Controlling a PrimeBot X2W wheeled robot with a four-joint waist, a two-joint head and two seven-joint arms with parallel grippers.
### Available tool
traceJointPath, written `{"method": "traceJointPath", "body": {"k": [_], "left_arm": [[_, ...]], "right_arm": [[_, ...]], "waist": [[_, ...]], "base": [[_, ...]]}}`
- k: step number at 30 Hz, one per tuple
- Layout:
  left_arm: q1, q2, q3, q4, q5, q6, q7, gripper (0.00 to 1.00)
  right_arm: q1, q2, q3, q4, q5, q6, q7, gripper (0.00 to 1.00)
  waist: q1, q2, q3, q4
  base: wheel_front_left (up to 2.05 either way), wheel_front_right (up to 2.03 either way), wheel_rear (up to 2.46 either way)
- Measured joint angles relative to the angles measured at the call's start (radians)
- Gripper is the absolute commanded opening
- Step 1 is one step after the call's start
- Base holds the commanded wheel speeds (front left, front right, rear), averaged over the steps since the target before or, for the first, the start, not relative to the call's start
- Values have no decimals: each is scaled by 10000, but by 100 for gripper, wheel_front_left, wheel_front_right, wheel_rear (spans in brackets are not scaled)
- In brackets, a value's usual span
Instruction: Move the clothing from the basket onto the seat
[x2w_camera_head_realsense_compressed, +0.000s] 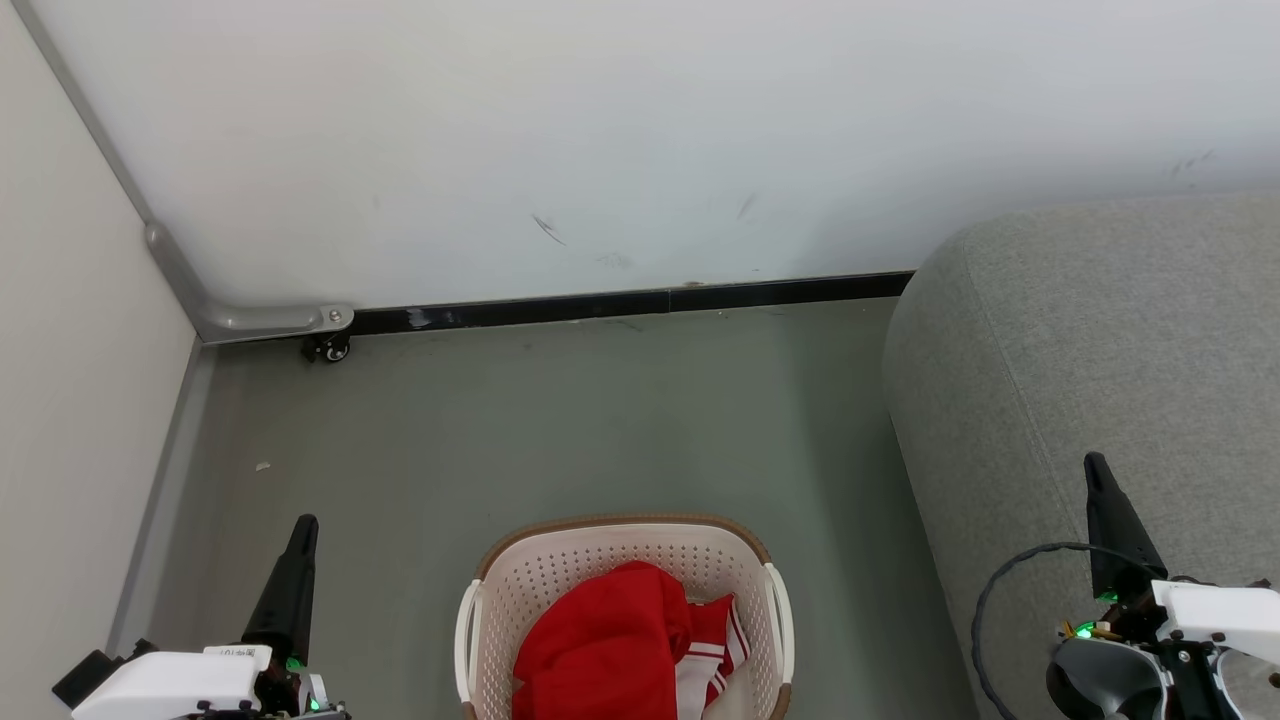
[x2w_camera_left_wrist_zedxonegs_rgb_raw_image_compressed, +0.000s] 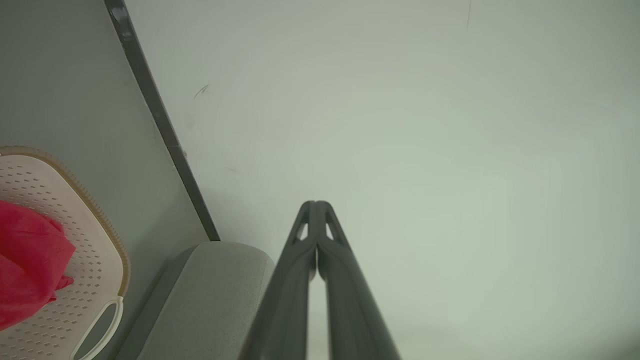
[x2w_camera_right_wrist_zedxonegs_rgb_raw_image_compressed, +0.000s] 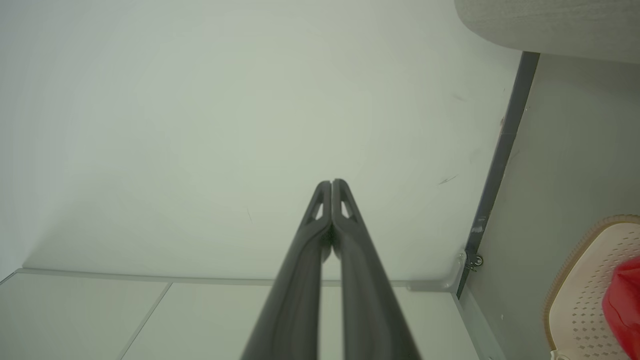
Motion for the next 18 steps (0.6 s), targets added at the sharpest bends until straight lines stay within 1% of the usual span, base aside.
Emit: {"method": "traceJointPath", "body": {"k": [18], "left_arm": [[0, 0, 0, -2, 0, 0, 0, 0]], "right_arm": [[0, 2, -2, 0, 0, 0, 0, 0]], "waist": [[0, 0, 0, 0]], "base": [[0, 0, 0]]}}
